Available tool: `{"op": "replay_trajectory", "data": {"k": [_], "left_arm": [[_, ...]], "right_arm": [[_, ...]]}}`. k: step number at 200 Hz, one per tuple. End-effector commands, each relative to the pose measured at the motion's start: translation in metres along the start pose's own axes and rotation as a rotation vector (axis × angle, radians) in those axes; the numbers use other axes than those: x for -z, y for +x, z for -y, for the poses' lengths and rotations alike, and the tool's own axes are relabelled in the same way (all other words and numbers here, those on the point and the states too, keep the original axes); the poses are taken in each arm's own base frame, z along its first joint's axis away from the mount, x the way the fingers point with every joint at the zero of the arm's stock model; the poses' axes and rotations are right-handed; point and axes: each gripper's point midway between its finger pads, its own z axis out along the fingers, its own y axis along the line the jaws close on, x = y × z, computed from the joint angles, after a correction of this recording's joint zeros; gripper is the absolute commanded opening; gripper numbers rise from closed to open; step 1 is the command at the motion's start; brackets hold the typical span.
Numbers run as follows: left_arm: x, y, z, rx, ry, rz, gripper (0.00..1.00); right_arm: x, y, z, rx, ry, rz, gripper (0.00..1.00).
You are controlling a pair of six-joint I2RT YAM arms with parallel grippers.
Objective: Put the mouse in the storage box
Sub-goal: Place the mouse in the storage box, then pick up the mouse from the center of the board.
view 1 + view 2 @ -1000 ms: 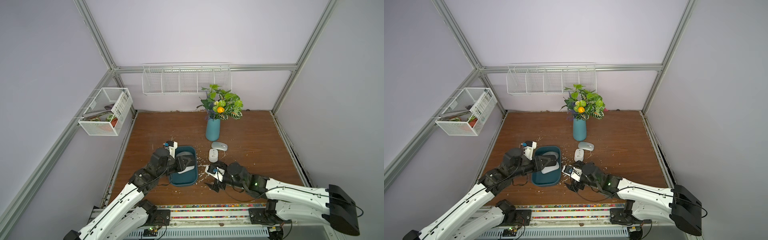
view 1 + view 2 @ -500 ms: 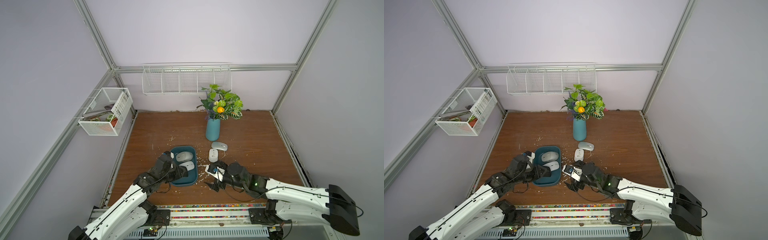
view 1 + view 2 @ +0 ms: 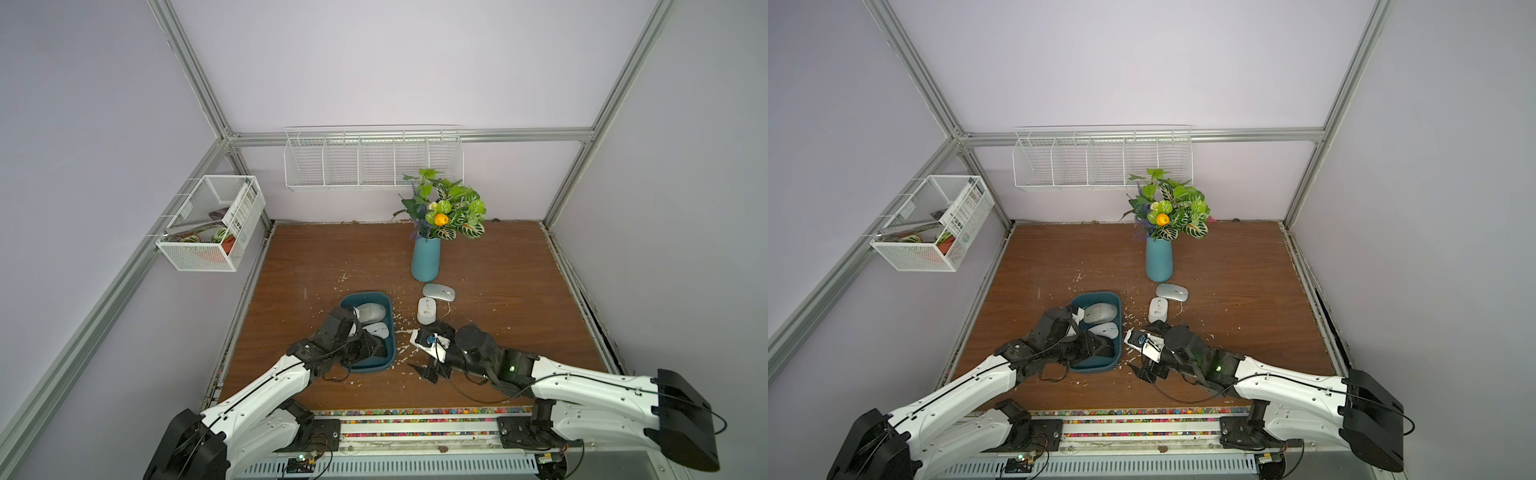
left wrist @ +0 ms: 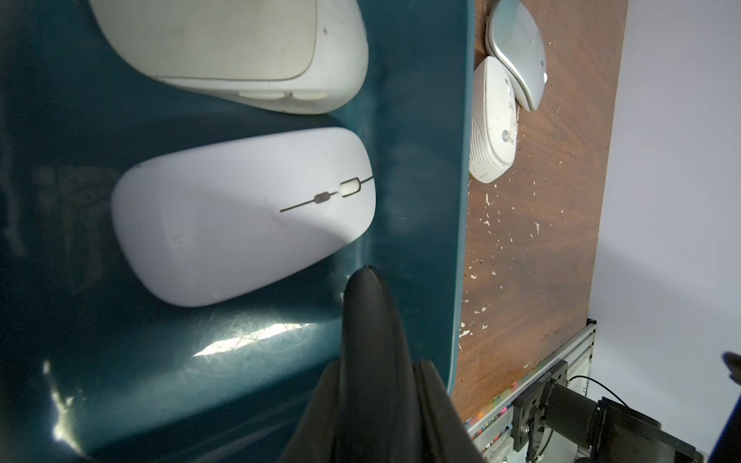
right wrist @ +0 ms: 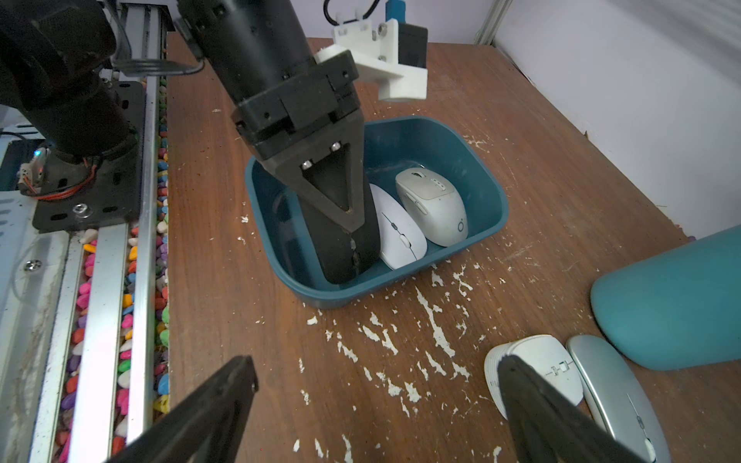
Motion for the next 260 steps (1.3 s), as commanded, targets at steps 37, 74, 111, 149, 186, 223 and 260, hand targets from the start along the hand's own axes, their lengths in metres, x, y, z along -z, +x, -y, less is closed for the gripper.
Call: {"op": "replay_trajectory", "data": {"k": [37,74,111,149,186,223,260], "left_arm": [[-0.003,-0.001,-0.001,0.003,0.0,-0.002,0.34],[0.003,-0.005,-0.013,0.015,-0.076,0.029,0.67],[0.019,-0.017,-0.023,0.006,-0.175,0.098,0.71],[0.034,-0.028,-0.029,-0.004,-0.261,0.153,0.73],[0.051,-0.043,-0.017,-0.039,-0.265,0.214,0.73],[0.079,-0.058,0.018,-0.111,-0.158,0.29,0.73],[0.097,-0.06,0.027,-0.146,-0.119,0.344,0.73]], "right_arm": [[0.002,0.0,0.0,-0.013,0.01,0.012,0.98],[0.002,-0.001,0.0,-0.011,0.009,0.015,0.98],[0.001,0.0,0.0,-0.013,0.011,0.01,0.98],[0.001,0.0,0.001,-0.015,0.013,0.008,0.98],[0.003,0.0,0.02,-0.071,0.123,0.007,0.98],[0.022,0.032,0.113,-0.55,0.483,-0.155,0.98],[0.037,0.091,0.139,-0.901,0.696,-0.359,0.96]]}}
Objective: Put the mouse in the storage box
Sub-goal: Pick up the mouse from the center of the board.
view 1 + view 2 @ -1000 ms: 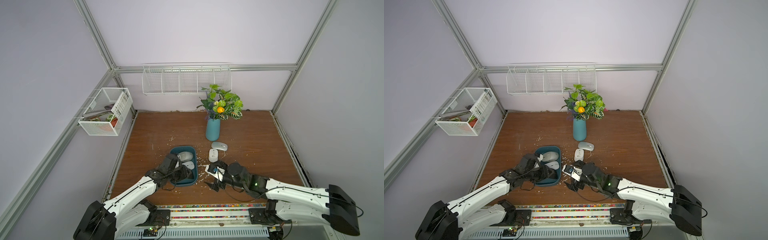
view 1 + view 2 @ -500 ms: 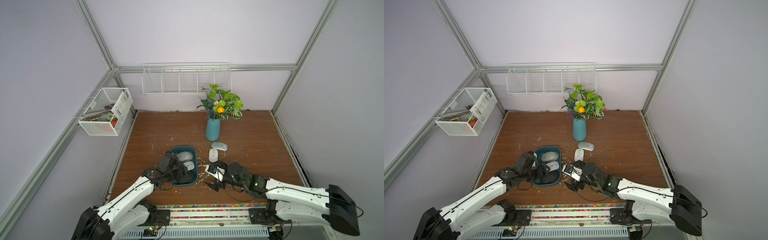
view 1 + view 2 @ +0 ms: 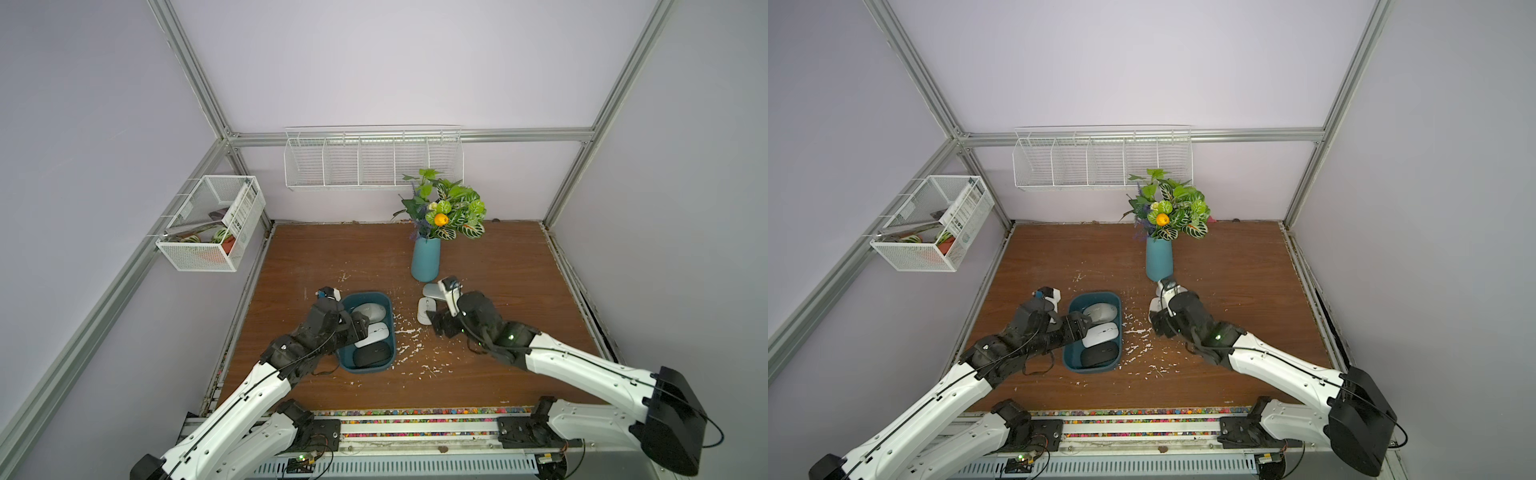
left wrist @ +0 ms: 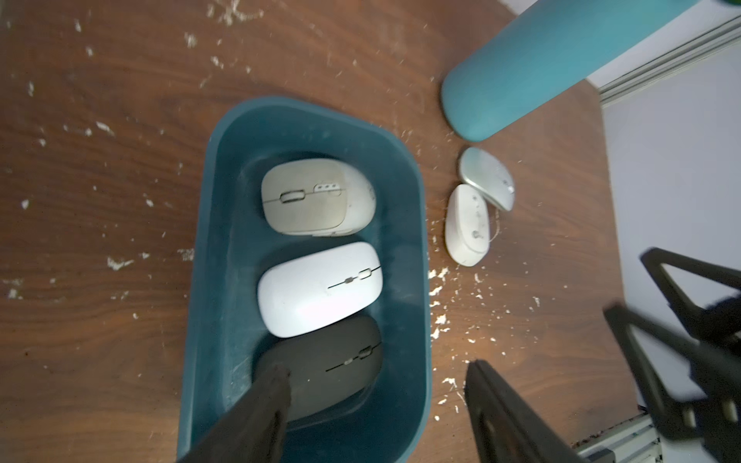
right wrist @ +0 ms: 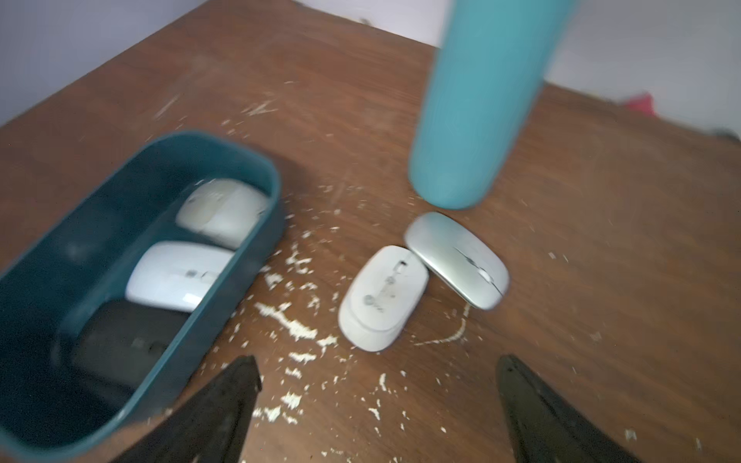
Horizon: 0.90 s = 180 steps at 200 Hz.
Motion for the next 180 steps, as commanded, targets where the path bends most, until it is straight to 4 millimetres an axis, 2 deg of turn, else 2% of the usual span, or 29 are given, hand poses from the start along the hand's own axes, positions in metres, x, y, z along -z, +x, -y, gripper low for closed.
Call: {"op": "replay_trajectory", "data": {"k": [1,14,53,112,148,180], "left_arm": [[0.011,-0.007,-0.001,-0.04,-0.007,0.034,0.73],[0.012,-0.006,-0.003,-0.045,-0.015,0.033,0.73],[0.013,0.0,-0.01,-0.058,-0.046,0.01,0.73],[0.02,-0.002,-0.006,-0.061,-0.009,0.035,0.74],[0.018,-0.001,-0.007,-0.061,-0.012,0.028,0.74],[0.019,-0.001,-0.006,-0.06,-0.003,0.032,0.74]], "right_arm": [[-0.006,0.048,0.033,-0.235,0.201,-0.193,0.96],[-0.014,0.054,0.032,-0.264,0.224,-0.236,0.97],[-0.05,0.067,0.01,-0.313,0.224,-0.377,0.98],[-0.094,0.073,-0.012,-0.29,0.241,-0.44,0.99],[-0.111,0.083,-0.014,-0.299,0.275,-0.469,0.98],[-0.117,0.093,-0.01,-0.306,0.319,-0.496,0.94]]}}
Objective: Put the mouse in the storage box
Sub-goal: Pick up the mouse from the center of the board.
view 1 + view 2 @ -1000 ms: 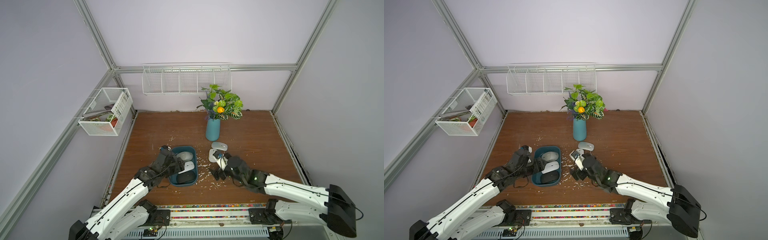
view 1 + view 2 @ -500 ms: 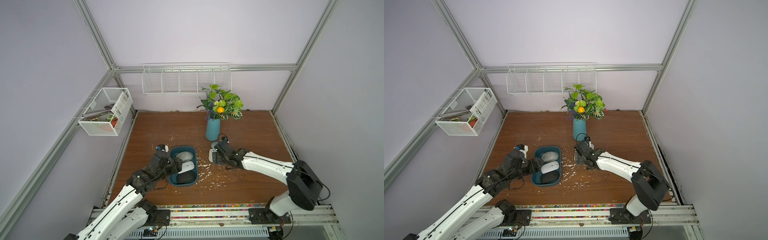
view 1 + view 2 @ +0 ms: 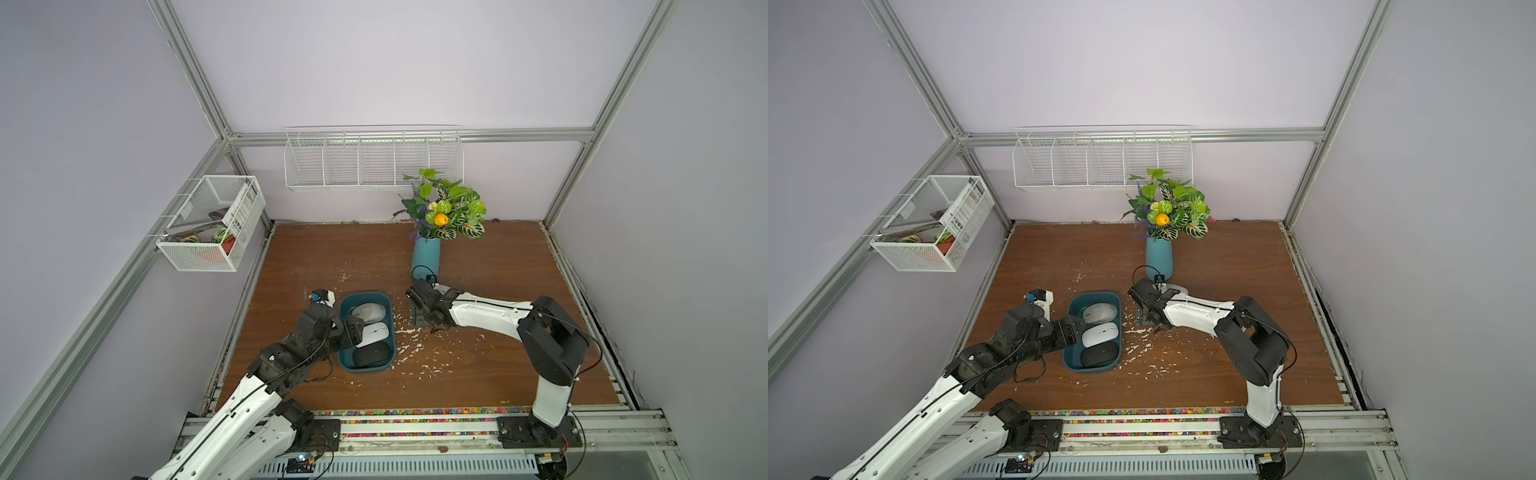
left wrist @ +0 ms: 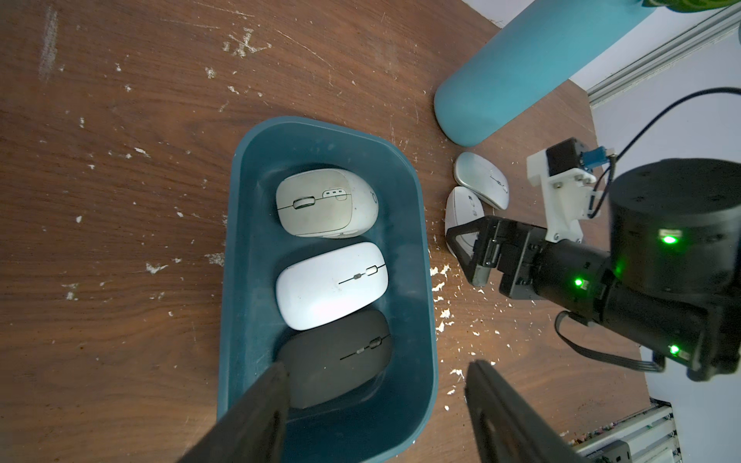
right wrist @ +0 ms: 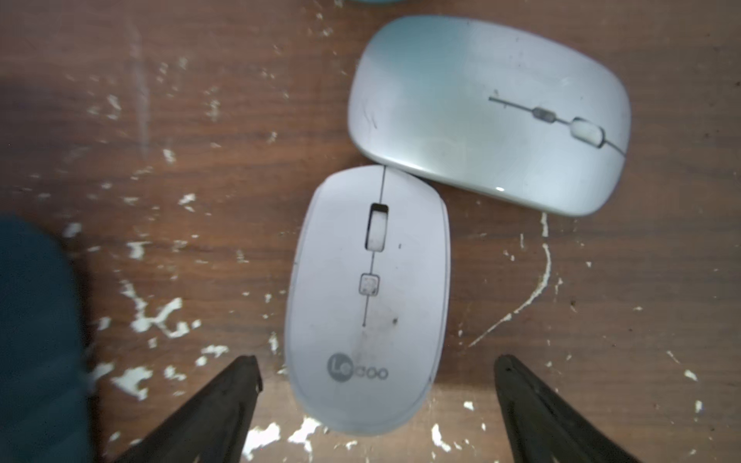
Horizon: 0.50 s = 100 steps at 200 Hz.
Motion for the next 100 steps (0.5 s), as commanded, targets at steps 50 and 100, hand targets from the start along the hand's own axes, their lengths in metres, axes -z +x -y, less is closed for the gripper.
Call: {"op": "replay_trajectory", "data": {"k": [50,100], "left_arm": [[0.0,-0.001,-0.001,-0.018,-0.002,0.007,0.74],[0.0,-0.001,0.0,-0.016,0.002,0.006,0.74]], "right_arm": [[-0.023,0.014,0.003,-0.033,0.052,-0.053,0.85],[-0.036,0.02,0.008,-0.055,0.065,-0.075,0.81]]}}
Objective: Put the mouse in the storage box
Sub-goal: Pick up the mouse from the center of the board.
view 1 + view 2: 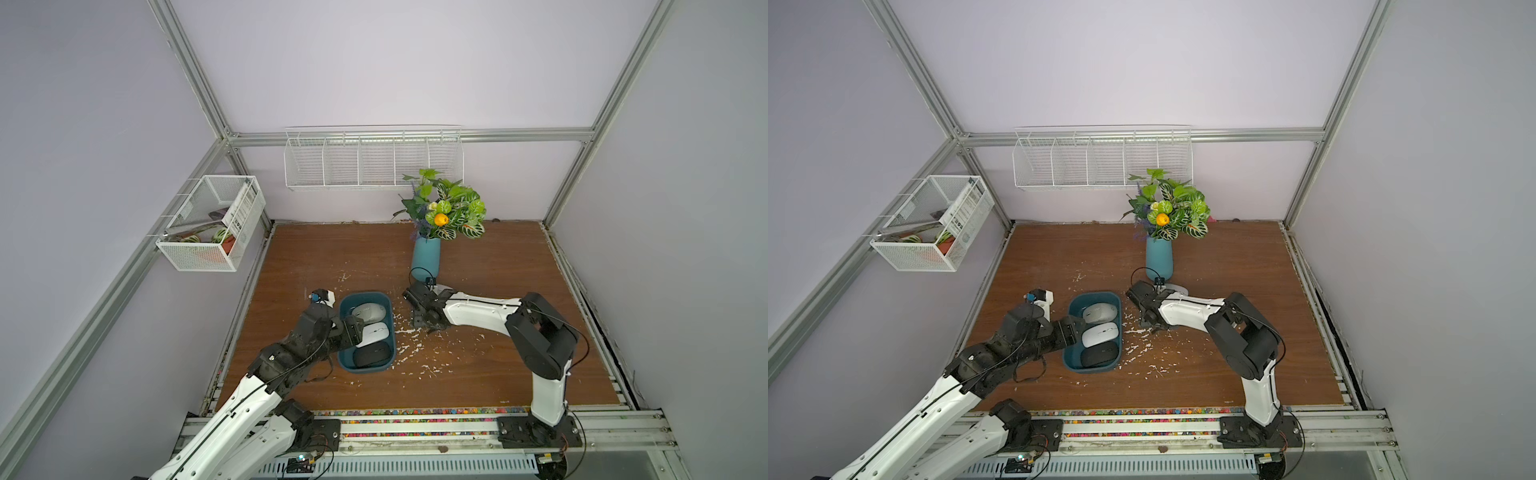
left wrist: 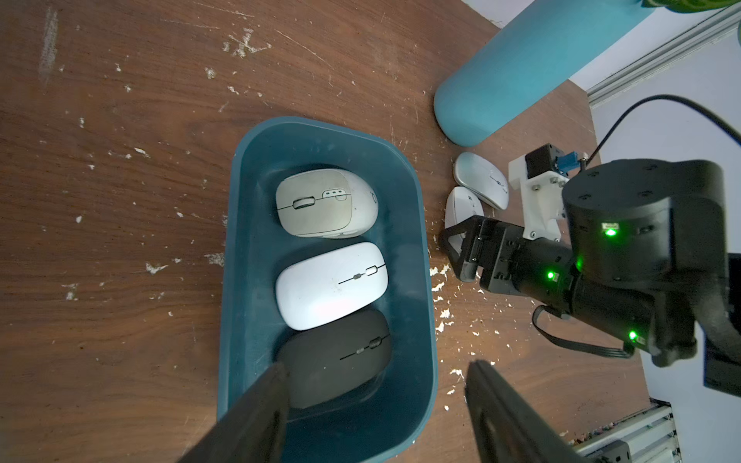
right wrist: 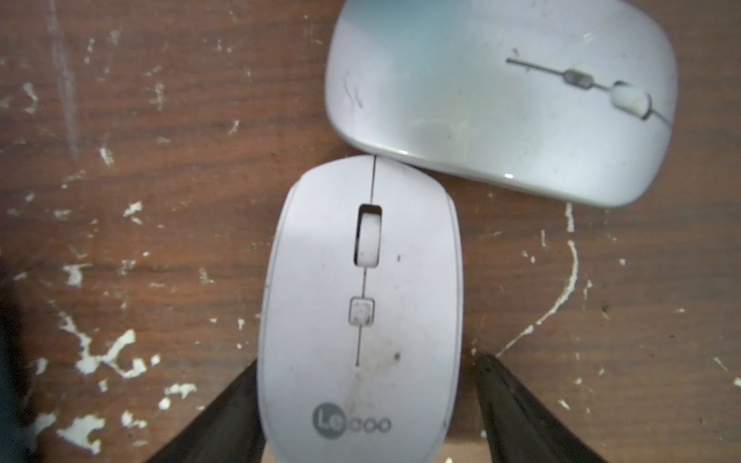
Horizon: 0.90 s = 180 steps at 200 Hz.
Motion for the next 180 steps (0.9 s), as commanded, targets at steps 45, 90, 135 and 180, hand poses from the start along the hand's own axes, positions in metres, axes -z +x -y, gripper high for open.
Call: {"op": "replay_trajectory", "data": {"k": [45,90,135,180], "left_arm": [[0.0,0.0,-0.001,-0.016,0.002,0.004,0.74],[0.0,0.0,0.0,-0.016,0.004,0.004,0.74],[0.0,0.001,0.001,-0.015,0.01,-0.001,0.74],[0.004,0.002,0.011,-0.026,0.065,-0.015,0.74]], "right_arm": [[-0.025,0.013,0.008,-0.035,0.028,-0.071,0.76],[-0.027,0.014,0.007,-0.032,0.024,-0.078,0.64],[-0.008,0.002,-0.006,0.05,-0.035,-0.009,0.44],[0.069,-0.012,-0.047,0.342,-0.166,0.213,0.37]]}}
